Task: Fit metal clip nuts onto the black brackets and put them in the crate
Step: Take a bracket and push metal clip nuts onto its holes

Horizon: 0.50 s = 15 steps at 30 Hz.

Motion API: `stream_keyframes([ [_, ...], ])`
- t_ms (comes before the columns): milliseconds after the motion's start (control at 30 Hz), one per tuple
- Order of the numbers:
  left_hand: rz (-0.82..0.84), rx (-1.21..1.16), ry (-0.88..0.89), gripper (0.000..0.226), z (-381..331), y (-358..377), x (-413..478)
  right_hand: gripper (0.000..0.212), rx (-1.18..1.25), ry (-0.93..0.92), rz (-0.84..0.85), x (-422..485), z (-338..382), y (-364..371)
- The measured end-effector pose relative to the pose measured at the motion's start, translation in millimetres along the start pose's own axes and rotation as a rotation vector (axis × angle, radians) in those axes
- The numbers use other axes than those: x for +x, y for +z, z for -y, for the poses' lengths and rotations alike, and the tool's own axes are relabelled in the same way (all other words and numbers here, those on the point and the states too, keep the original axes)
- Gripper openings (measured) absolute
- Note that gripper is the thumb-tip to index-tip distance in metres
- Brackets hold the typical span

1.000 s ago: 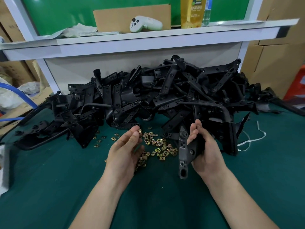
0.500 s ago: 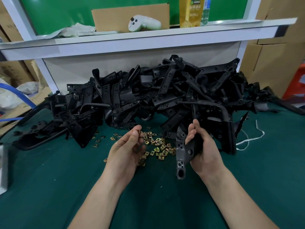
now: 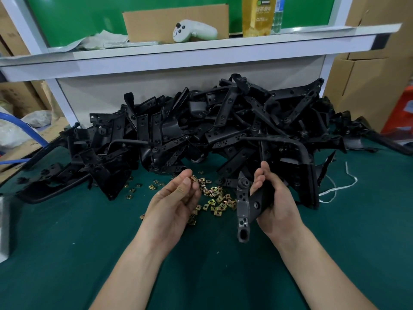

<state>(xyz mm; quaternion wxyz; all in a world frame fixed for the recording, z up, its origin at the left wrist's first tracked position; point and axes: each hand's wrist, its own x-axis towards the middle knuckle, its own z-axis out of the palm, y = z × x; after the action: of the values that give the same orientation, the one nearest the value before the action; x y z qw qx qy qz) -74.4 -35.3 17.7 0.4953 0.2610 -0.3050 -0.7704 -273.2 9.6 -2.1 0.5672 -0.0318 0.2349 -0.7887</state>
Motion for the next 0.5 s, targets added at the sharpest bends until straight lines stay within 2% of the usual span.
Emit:
stream_keyframes([
  [233,-0.009,0.035,0.034,0.039,0.4,3.0,-1.9,0.019,-0.002,0.000,-0.001,0.2,0.2,-0.5],
  [500,0.042,0.060,0.006,0.035,1.2,3.4,-3.3,0.019,-0.002,0.010,-0.008,-0.5,-1.2,1.3],
])
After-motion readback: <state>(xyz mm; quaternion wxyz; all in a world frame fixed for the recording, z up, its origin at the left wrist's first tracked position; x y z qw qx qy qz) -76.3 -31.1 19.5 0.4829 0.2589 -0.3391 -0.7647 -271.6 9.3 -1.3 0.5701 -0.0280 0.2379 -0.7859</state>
